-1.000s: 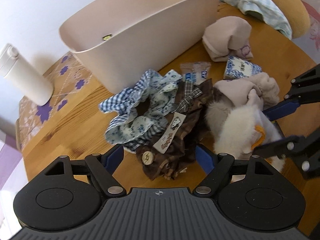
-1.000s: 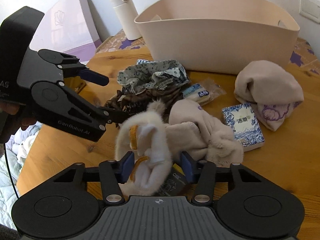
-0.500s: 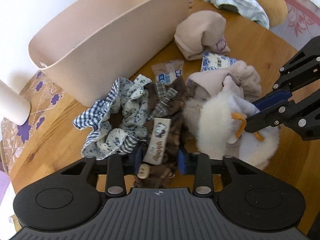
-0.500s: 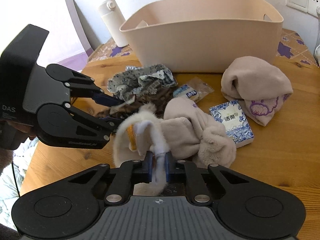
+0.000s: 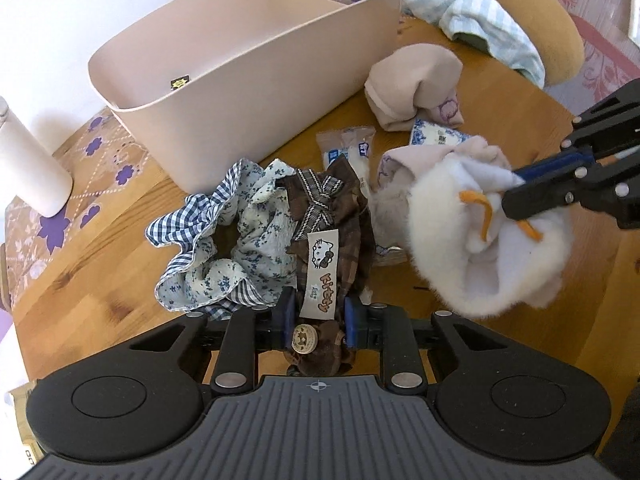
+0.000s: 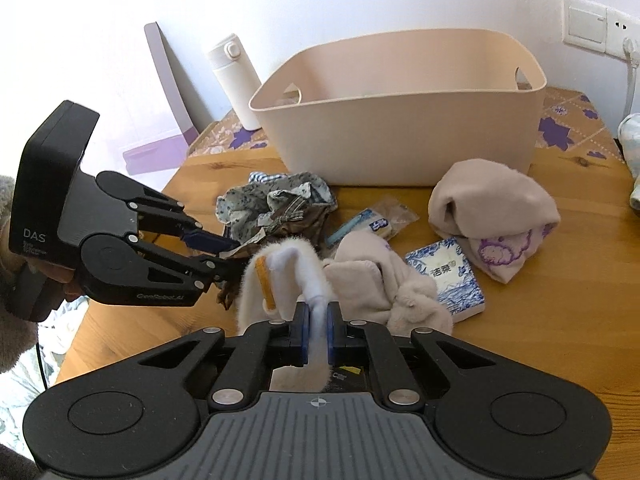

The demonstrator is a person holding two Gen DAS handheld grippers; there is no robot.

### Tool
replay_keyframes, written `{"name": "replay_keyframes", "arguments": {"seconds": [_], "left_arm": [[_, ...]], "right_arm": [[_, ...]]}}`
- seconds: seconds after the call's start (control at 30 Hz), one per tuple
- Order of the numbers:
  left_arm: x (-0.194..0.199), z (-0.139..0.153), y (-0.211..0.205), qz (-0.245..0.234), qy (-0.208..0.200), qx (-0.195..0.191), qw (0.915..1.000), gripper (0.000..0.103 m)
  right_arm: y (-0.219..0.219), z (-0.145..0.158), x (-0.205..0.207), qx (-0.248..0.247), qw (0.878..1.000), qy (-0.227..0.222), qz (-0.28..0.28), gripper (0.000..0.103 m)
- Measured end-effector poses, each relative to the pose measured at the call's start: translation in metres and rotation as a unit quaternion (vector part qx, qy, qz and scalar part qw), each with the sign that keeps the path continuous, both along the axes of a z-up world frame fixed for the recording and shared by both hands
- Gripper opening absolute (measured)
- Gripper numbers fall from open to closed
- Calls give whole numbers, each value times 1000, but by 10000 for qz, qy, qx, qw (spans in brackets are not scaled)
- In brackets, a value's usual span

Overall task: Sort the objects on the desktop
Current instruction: 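Grasp the brown Hello Kitty cloth bag with the left tool while the right tool grasps the white plush, then lift both items and carry them over the basket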

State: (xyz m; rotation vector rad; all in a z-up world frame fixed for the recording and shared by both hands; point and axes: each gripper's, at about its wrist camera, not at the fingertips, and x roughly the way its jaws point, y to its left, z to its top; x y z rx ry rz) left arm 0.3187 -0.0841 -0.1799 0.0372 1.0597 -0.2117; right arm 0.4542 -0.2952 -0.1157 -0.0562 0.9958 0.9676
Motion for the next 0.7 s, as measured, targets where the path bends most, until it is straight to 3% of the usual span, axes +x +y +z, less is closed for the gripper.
{"name": "replay_keyframes", "arguments": {"seconds": [0.37,0.7], "left_arm": [[-12,26,3,239,-175,-215,9993,24],[-13,69,10,392,-640,-265,9968,24]], "right_arm": [[-18,19,14,239,9990,-316,-219,8],[-31,53,39,408,9958,-751,-340,8]]}}
